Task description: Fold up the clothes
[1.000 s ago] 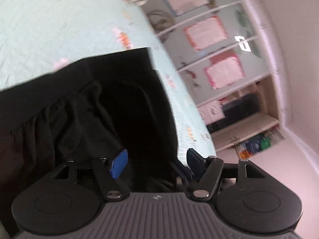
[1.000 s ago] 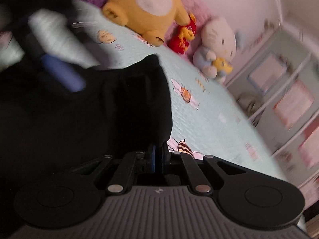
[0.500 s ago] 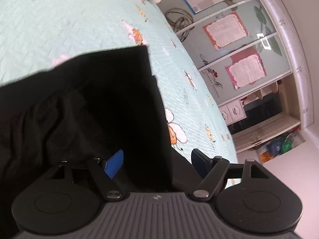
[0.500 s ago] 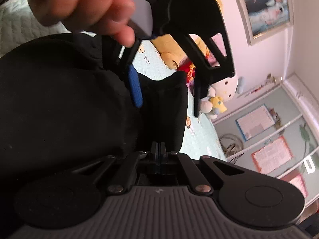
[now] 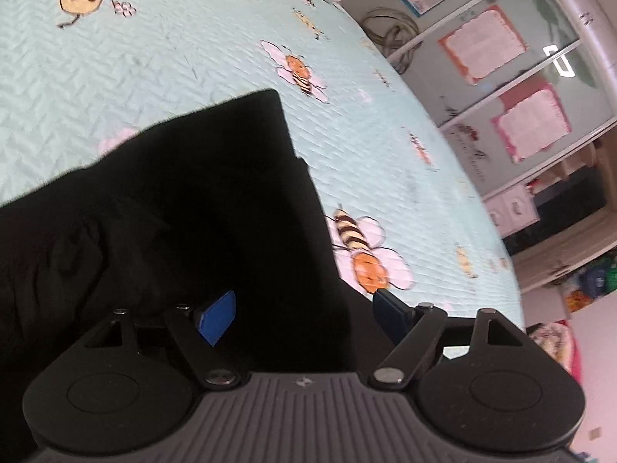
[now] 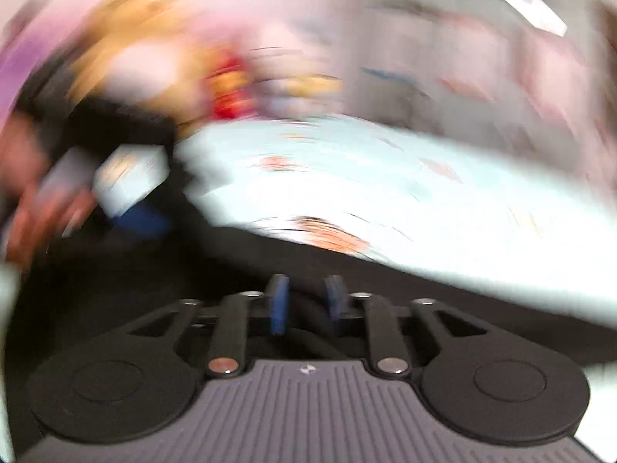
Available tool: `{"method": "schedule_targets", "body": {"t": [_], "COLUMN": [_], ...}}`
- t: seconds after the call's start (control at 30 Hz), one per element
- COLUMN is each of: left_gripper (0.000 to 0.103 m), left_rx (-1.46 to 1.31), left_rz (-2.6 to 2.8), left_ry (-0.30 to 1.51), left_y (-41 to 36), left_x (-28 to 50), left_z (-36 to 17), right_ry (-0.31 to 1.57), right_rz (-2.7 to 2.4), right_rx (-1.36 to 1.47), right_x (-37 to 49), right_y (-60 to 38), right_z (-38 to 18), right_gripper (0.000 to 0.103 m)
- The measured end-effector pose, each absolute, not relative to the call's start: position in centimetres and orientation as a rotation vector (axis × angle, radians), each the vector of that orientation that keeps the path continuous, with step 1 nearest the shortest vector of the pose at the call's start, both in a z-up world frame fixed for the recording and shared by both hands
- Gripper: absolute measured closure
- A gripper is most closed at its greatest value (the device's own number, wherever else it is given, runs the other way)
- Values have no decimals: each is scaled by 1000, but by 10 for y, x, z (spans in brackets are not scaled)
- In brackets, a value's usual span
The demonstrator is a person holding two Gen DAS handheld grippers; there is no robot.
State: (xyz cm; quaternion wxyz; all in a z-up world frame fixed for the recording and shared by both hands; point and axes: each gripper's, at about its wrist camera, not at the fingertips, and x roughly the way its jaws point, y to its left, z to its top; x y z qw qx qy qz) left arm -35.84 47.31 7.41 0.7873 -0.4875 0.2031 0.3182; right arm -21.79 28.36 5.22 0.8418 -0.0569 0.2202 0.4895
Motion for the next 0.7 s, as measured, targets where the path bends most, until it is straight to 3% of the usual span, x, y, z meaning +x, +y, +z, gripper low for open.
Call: {"method": "schedule_targets", "body": {"t": [0.1, 0.23, 0.37, 0.7], "left_gripper": [24, 30, 35, 36], "left_rx": [-1004, -961, -970, -1028], "left_rz": [729, 751, 747, 781], "left_ry": [445, 457, 459, 384], "left_y": [474, 475, 477, 484], "left_x": [-357, -355, -356, -370], "left_z": [76, 75, 70, 69], "right_ry": [640, 689, 740, 822], "right_rz": [861, 730, 762, 1008], "right_rx": [132, 192, 260, 418], "right_x": [-156, -134, -148, -170], "right_y": [238, 195, 178, 221], "right_z": [47, 36, 17, 11], "right_gripper": [60, 57, 55, 44]}}
